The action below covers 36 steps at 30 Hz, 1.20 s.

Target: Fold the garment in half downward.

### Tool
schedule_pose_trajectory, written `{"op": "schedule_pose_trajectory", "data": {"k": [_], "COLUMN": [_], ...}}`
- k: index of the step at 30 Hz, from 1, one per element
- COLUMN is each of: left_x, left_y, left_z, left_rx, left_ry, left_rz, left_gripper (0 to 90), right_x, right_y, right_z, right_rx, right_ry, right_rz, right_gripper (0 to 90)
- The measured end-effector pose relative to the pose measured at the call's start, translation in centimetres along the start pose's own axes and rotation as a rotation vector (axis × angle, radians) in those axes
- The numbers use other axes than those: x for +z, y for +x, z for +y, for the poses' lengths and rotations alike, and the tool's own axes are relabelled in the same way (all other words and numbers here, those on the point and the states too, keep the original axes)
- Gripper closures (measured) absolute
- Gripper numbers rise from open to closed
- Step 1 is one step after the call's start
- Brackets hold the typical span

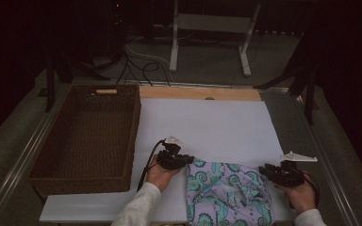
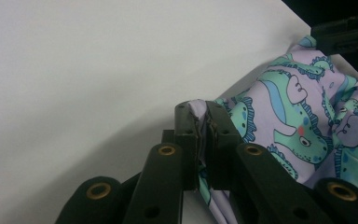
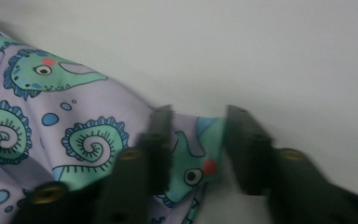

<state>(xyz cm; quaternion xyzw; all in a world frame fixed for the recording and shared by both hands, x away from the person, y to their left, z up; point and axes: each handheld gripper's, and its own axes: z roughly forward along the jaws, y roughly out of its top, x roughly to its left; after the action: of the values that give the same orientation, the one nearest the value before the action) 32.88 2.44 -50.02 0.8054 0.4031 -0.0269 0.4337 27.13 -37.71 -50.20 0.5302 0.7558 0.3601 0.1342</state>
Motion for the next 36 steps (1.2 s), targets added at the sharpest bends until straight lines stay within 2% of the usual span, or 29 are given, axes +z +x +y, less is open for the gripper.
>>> {"op": "schedule_pose_trajectory", "data": {"k": [1,2,3,5,6,7,8,9,10,11,12,14,16,17,19,20,21,23,27,28,29,32,33,36], "left_x": [0.0,0.0,0.0,0.0,0.0,-0.1,-0.1,-0.1,-0.1,-0.1,-0.1,-0.2,-0.4,-0.4,-0.5,-0.5,-0.6,-0.8,-1.0,-1.3,-1.5,-1.8,-1.9,-2.0], "left_y": [0.0,0.0,0.1,0.0,0.0,0.0,0.0,0.0,0.0,0.0,0.0,0.0,-0.1,-0.1,-0.3,-0.3,-0.3,-0.2,0.1,0.5,0.8,1.1,1.3,1.5], "left_z": [0.0,0.0,0.0,0.0,0.0,0.0,0.0,0.0,0.0,0.0,-0.1,-0.1,-0.1,-0.1,0.0,0.0,0.1,0.4,0.6,0.9,1.1,1.4,1.6,1.8], "left_rx": [0.001,0.001,0.0,0.001,0.001,-0.003,-0.003,-0.006,-0.006,-0.008,-0.008,-0.011,-0.013,-0.013,-0.013,-0.013,-0.009,0.0,-0.003,-0.006,-0.006,-0.006,-0.004,-0.003], "left_ry": [0.001,0.001,0.001,-0.001,-0.001,-0.006,-0.006,-0.008,-0.008,-0.008,-0.009,-0.016,-0.027,-0.027,-0.046,-0.046,-0.055,-0.062,-0.069,-0.072,-0.079,-0.084,-0.087,-0.09], "left_rz": [0.002,0.002,0.003,0.008,0.008,0.005,0.005,0.005,0.005,0.004,0.002,-0.003,-0.007,-0.007,-0.012,-0.012,0.006,0.034,0.055,0.076,0.098,0.119,0.138,0.149], "left_gripper": [85.8,85.8,85.8,85.8,85.8,85.8,85.8,85.8,85.8,85.8,85.8,85.8,85.8,85.8,85.8,85.8,85.8,85.8,85.8,85.9,85.9,85.9,85.9,85.9], "right_x": [0.1,0.1,0.3,0.8,0.8,1.2,1.2,1.2,1.1,1.1,1.0,1.0,0.9,0.9,0.5,0.5,0.2,0.1,0.1,0.3,0.3,0.3,0.2,0.2], "right_y": [0.0,0.0,0.1,0.2,0.2,0.4,0.4,0.9,1.1,1.1,1.1,1.1,0.8,0.8,0.4,0.4,0.2,0.5,1.1,2.1,2.2,2.6,3.2,3.8], "right_z": [0.0,0.0,0.0,0.0,0.0,-0.1,-0.1,-0.1,-0.1,-0.1,-0.1,-0.1,0.2,0.2,0.8,0.8,1.3,1.6,1.7,1.7,1.8,1.9,2.1,2.3], "right_rx": [0.009,0.009,0.005,-0.001,-0.001,-0.008,-0.008,-0.025,-0.016,-0.016,-0.016,-0.017,-0.009,-0.009,0.013,0.013,0.024,0.021,0.008,-0.022,-0.022,-0.023,-0.032,-0.041], "right_ry": [0.0,0.0,0.026,0.06,0.06,0.084,0.084,0.102,0.116,0.116,0.13,0.127,0.092,0.092,0.02,0.02,-0.028,-0.057,-0.062,-0.063,-0.065,-0.07,-0.08,-0.094], "right_rz": [0.01,0.01,0.016,-0.003,-0.003,-0.004,-0.004,-0.007,0.007,0.007,0.011,0.005,-0.033,-0.033,-0.073,-0.073,-0.087,-0.081,-0.075,-0.071,-0.064,-0.05,-0.044,-0.039], "right_gripper": [50.1,50.1,44.1,44.1,44.1,48.8,48.8,63.6,71.6,71.6,82.4,84.2,85.9,85.9,86.1,86.1,86.2,86.1,86.1,86.1,86.1,86.0,86.1,86.1]}}
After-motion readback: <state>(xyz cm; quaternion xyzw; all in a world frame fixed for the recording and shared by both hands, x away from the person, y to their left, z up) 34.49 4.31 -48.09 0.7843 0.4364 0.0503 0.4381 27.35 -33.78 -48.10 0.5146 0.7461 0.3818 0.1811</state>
